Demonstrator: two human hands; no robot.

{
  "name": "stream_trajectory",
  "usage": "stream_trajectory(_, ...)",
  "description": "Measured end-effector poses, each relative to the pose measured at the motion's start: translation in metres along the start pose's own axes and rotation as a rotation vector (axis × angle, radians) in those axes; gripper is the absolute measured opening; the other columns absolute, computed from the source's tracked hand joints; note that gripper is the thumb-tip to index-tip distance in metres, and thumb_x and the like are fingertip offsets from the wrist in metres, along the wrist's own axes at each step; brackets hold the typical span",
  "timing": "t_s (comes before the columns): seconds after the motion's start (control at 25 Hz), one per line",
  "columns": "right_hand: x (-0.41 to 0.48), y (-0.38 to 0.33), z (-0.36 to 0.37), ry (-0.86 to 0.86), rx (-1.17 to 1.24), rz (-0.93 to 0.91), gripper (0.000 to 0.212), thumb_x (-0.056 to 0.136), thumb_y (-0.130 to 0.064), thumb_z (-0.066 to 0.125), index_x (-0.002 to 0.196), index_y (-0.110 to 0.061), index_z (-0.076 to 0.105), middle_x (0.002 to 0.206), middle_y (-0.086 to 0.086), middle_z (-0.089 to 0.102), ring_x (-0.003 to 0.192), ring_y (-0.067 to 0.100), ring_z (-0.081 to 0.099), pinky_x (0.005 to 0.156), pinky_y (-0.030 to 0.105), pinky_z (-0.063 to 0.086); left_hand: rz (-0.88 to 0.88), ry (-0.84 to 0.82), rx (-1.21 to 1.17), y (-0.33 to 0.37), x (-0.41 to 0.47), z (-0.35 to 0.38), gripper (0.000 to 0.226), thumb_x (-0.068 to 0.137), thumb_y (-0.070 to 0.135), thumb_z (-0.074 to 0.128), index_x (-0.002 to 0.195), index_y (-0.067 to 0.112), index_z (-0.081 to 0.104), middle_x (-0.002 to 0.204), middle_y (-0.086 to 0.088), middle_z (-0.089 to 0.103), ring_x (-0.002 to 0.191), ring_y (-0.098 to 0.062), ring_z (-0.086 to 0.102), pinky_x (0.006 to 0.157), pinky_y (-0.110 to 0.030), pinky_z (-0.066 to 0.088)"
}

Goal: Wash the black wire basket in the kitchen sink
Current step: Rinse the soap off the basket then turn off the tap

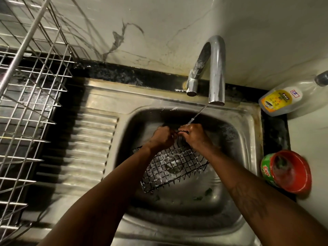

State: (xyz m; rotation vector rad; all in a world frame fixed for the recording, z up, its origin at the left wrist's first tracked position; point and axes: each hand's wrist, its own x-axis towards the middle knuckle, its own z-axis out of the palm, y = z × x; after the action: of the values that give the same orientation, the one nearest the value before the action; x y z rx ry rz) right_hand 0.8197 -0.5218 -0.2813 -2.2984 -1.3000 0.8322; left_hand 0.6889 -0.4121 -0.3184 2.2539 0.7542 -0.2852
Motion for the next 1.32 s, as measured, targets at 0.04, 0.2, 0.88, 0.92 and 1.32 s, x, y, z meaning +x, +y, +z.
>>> stream_trajectory(0.04,-0.002,0.002,-0.001,-0.035,-0.061,-0.015,0.022,0.096,-0.007,0.064,0.113,-0.014,0.077,0.114,0.006,0.074,0.106,0.020,0.068,0.100,0.035,0.053,0.002,0.003,-0.018,0.005,0.004,0.002,0.020,0.094,0.018,0.060,0.095,0.010,0.078,0.089,-0.010,0.076,0.081,-0.028,0.072,0.076,-0.037,0.060)
stream_trajectory(0.2,-0.006,0.006,-0.004,-0.079,-0.163,-0.007,0.039,0.099,0.000,0.049,0.121,-0.023,0.071,0.118,-0.001,0.071,0.106,0.020,0.066,0.095,0.033,0.054,0.023,0.020,-0.044,0.017,0.016,0.003,0.016,0.093,0.013,0.062,0.094,0.007,0.077,0.088,-0.013,0.076,0.076,-0.024,0.068,0.068,-0.029,0.049)
stream_trajectory(0.88,-0.012,0.014,0.025,0.059,-0.364,0.153,0.021,0.103,-0.025,0.056,0.116,-0.027,0.072,0.096,0.001,0.074,0.073,0.011,0.061,0.060,0.023,0.047,0.130,-0.017,0.050,0.005,-0.006,0.007,0.021,0.091,0.024,0.059,0.083,0.005,0.066,0.074,-0.011,0.069,0.065,-0.030,0.066,0.059,-0.035,0.053)
stream_trajectory(0.92,-0.013,0.010,0.026,-0.005,-0.344,0.148,0.024,0.103,-0.019,0.054,0.116,-0.028,0.072,0.093,0.002,0.073,0.070,0.010,0.060,0.059,0.023,0.048,0.140,-0.020,0.083,0.004,-0.008,0.007,0.022,0.092,0.024,0.057,0.083,0.006,0.066,0.074,-0.010,0.069,0.064,-0.029,0.066,0.059,-0.034,0.053)
stream_trajectory(1.32,-0.003,0.015,0.016,-0.136,-0.192,0.002,0.044,0.094,-0.019,0.070,0.134,-0.034,0.061,0.106,-0.002,0.074,0.078,0.009,0.068,0.065,0.022,0.055,-0.016,-0.197,-0.106,0.008,-0.015,-0.002,0.030,0.101,0.013,0.057,0.073,0.019,0.051,0.065,0.001,0.056,0.059,-0.022,0.065,0.050,-0.019,0.048)
